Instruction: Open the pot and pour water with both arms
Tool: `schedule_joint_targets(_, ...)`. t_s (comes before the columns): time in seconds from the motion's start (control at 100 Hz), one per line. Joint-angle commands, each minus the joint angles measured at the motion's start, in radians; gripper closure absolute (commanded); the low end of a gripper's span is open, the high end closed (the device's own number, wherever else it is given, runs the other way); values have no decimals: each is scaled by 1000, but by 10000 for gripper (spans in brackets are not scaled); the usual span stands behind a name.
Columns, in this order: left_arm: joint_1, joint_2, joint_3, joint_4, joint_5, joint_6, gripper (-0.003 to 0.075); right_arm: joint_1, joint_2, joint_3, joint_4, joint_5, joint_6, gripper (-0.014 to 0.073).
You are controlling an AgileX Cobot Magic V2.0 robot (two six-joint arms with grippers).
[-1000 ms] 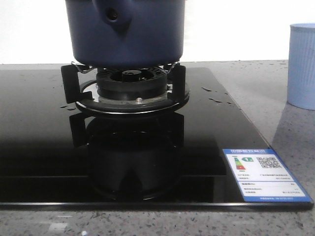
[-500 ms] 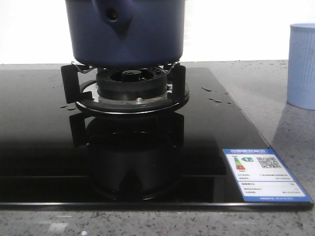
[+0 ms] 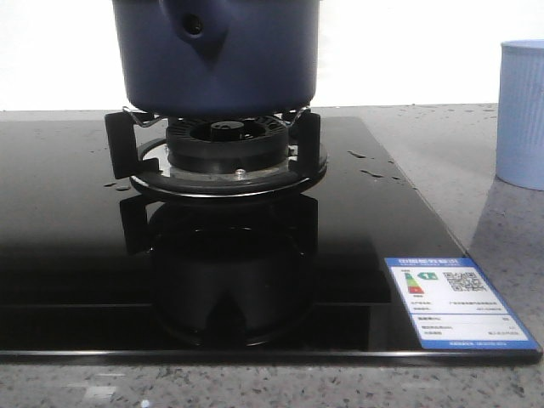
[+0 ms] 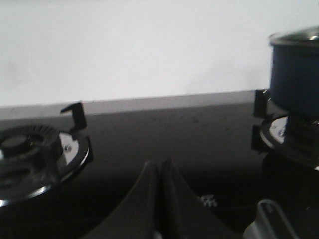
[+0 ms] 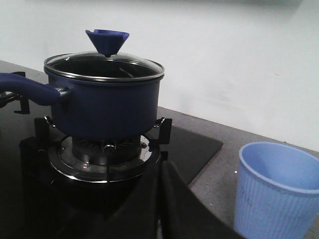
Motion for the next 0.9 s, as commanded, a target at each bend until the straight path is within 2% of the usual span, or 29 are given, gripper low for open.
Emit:
schedule_joint_targets(0.0, 1, 11, 25, 250, -72, -297, 739, 2, 6, -24, -1, -49, -3, 667)
schedule_joint_targets(0.21, 1, 11, 159, 262, -147, -305, 739, 2, 6, -24, -1, -49, -3, 667)
schedule_joint_targets(0.41, 3, -55, 157, 274, 76, -302, 739, 2, 6, -24, -1, -49, -3, 667)
schedule_joint_targets(0.89, 3, -59, 157, 250, 76, -302, 739, 2, 6, -24, -1, -49, -3, 667)
